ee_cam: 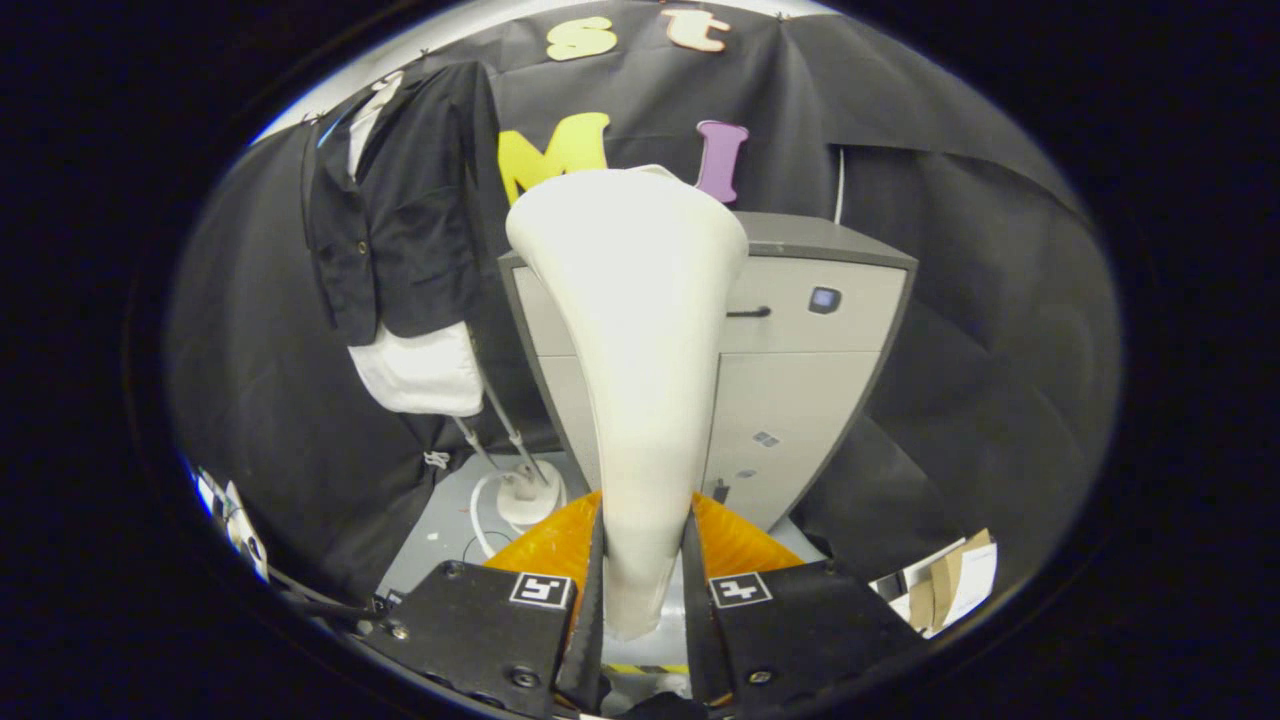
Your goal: Iron the clothes twice with a garment steamer, once on the left side and once on the right side.
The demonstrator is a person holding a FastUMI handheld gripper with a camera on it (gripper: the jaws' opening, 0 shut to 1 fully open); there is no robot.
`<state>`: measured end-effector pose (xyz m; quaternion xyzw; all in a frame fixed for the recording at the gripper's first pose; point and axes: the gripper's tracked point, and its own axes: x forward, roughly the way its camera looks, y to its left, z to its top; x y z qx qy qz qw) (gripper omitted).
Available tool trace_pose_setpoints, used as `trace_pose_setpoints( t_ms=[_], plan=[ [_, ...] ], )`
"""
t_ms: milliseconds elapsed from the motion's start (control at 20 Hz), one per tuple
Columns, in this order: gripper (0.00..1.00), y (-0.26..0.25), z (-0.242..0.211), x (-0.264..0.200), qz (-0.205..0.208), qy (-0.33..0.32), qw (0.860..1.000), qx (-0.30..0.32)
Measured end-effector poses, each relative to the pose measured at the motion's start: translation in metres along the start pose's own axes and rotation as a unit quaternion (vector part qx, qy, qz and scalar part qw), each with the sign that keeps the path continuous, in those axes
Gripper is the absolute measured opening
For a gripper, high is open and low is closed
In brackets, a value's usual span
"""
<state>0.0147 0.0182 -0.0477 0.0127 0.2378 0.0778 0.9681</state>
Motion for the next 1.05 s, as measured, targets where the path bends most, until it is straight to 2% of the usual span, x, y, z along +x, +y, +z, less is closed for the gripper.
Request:
trace_pose_setpoints(
  t_ms=[300,650,1050],
  plan=[
    [0.37,-0.042,-0.024,-0.025,-0.012,-0.02,1.0,0.01],
    [0.37,-0.051,-0.046,-0.035,-0.017,-0.02,1.0,0.011],
    [0.37,-0.062,-0.045,-0.039,-0.029,-0.025,0.999,0.022]
  ],
)
